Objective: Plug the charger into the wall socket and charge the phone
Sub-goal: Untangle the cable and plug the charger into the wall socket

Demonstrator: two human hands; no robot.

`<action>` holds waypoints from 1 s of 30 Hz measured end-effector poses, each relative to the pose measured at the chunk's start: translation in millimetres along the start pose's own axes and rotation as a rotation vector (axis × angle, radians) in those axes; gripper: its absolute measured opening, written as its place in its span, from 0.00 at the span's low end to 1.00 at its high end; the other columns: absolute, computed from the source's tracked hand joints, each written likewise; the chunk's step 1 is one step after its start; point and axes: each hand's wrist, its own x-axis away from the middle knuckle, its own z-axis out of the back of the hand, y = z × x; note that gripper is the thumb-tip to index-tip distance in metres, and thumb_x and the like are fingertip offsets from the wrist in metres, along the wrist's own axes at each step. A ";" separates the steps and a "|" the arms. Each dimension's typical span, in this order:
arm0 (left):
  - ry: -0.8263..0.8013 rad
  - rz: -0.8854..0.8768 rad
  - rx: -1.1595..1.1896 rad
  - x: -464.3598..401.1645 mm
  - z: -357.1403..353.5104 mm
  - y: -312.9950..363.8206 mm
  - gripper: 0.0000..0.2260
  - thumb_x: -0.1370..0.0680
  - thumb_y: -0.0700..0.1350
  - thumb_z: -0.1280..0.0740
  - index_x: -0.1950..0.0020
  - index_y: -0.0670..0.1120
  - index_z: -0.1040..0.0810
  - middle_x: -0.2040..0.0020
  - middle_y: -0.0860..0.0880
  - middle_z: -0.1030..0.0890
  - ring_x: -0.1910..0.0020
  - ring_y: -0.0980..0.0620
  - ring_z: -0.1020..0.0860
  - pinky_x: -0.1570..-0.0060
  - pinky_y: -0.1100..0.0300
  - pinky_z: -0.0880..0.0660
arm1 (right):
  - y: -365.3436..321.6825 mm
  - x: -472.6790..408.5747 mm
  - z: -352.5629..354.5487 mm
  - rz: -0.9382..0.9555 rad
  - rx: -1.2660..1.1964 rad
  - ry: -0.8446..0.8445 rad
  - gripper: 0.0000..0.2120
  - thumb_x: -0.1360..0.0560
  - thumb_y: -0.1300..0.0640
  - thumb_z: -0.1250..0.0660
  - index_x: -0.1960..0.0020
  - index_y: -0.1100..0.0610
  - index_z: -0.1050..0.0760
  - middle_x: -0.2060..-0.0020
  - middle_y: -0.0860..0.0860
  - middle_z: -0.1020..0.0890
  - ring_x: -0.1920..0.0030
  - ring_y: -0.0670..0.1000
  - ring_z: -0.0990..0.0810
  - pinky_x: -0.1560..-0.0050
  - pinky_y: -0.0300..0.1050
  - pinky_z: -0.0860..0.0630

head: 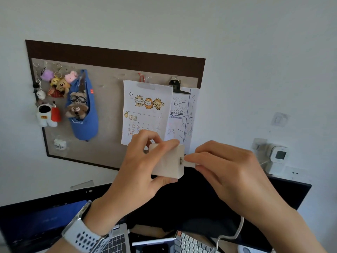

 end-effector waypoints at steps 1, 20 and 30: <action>-0.008 -0.002 -0.007 -0.7 -1.0 -0.2 0.30 0.36 0.51 0.22 0.37 0.55 0.30 0.44 0.47 0.30 0.49 0.45 0.28 0.51 0.51 0.24 | 2.3 0.5 1.6 0.007 -0.010 -0.010 0.10 0.30 0.67 0.29 0.51 0.60 0.16 0.59 0.54 0.17 0.65 0.55 0.18 0.68 0.47 0.22; -0.007 0.109 0.165 -26.4 -15.4 9.9 0.40 0.44 0.51 0.17 0.39 0.60 0.36 0.49 0.52 0.26 0.51 0.58 0.28 0.53 0.74 0.33 | 32.9 18.7 -25.4 -0.400 -0.299 0.109 0.09 0.29 0.67 0.27 0.51 0.57 0.17 0.58 0.47 0.14 0.57 0.43 0.16 0.53 0.39 0.20; 0.130 -0.030 0.487 -15.4 -23.0 40.1 0.42 0.42 0.53 0.19 0.35 0.66 0.40 0.46 0.49 0.24 0.45 0.47 0.22 0.46 0.50 0.25 | 16.3 44.9 -47.3 -0.553 -0.698 0.132 0.22 0.31 0.73 0.31 0.51 0.47 0.18 0.56 0.43 0.13 0.52 0.44 0.15 0.51 0.35 0.22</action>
